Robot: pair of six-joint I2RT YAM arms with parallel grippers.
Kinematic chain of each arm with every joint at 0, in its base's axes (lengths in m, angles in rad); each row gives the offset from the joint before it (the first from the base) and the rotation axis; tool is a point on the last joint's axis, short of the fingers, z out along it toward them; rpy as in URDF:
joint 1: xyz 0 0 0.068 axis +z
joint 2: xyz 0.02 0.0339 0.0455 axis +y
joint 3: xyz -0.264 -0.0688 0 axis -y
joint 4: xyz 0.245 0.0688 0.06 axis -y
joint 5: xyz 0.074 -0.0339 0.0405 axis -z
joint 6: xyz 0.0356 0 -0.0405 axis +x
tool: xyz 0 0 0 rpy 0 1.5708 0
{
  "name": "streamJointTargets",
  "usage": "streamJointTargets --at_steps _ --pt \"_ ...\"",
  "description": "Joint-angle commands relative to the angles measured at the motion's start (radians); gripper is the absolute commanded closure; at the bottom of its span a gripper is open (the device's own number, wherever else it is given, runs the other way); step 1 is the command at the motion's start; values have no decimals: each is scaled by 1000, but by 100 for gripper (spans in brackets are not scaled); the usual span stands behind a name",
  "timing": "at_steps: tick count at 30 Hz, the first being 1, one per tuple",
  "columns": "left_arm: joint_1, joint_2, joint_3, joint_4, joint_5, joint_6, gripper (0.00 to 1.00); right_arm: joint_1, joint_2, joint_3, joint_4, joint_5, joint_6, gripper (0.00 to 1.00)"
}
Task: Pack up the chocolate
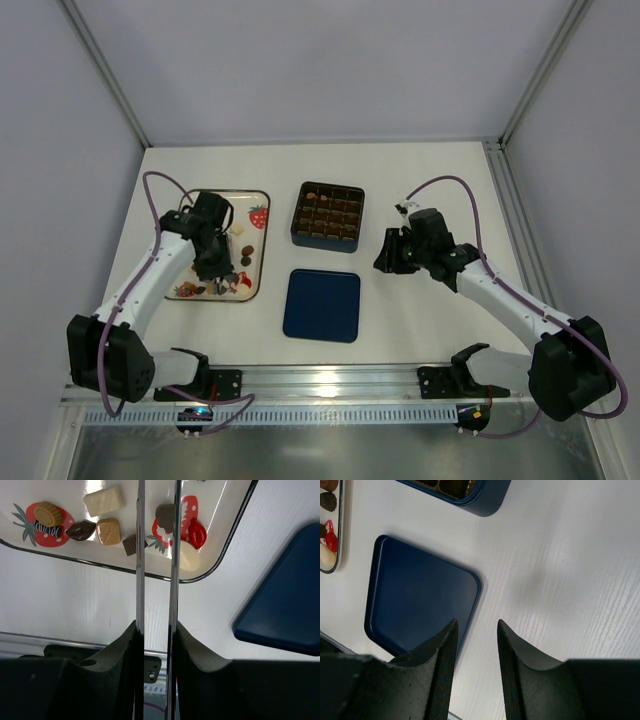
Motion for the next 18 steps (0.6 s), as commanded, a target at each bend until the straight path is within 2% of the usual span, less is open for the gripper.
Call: streamJointTargets --at_steps 1,10,14,18 --pt "6 -44 60 -38 16 12 77 0 5 21 29 -2 -3 60" --pt "-26 -23 194 -64 53 -5 78 0 6 49 13 4 -6 60" --pt "-105 66 316 -55 43 -29 78 0 3 67 -3 15 -9 60" --pt "-222 244 534 -33 35 -52 77 0 -4 86 -32 33 -12 60"
